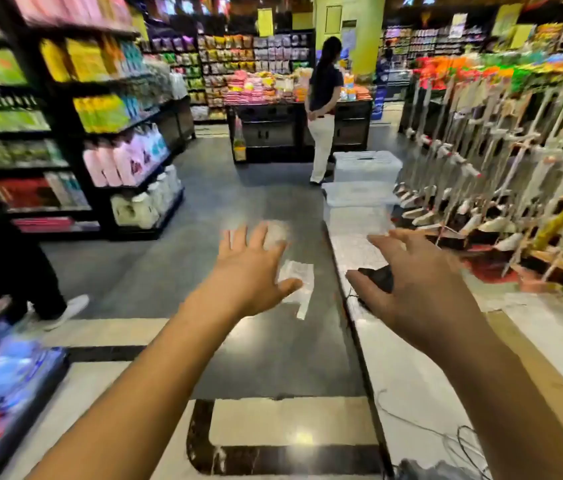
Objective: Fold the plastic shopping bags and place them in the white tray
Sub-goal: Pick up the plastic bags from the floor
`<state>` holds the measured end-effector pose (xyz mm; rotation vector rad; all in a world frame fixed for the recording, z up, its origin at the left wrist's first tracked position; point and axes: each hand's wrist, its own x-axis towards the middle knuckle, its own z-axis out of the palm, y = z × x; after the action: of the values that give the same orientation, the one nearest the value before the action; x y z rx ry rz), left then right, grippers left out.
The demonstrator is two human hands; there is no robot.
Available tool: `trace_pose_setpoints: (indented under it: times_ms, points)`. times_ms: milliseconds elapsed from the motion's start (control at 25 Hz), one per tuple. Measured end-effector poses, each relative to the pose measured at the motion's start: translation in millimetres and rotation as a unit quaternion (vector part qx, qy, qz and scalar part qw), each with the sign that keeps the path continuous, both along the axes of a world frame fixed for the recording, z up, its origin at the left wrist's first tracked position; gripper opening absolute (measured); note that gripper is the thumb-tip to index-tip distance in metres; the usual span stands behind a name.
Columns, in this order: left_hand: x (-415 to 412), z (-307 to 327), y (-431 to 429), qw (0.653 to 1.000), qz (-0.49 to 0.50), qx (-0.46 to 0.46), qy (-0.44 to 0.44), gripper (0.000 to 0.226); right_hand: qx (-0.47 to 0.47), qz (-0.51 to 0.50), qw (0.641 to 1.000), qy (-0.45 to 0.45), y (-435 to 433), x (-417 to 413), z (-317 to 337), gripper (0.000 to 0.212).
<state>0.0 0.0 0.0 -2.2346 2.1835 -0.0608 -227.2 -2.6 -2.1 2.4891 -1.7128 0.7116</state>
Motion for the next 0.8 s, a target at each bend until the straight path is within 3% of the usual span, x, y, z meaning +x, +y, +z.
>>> trace_pose_setpoints:
  times_ms: [160, 440, 800]
  points:
    - [54, 2, -37, 0.999, 0.036, -0.016, -0.001, 0.075, 0.047, 0.053, 0.997, -0.024, -58, 60, 3, 0.063]
    - [137, -35, -156, 0.996, 0.086, 0.0, -0.012, 0.071, 0.078, 0.105, 0.991, -0.021, -210, 148, -45, 0.061]
    - [219, -67, -430, 0.993, 0.098, 0.056, -0.019, 0.073, 0.08, 0.115, 0.99, 0.007, -490, 240, -94, 0.061]
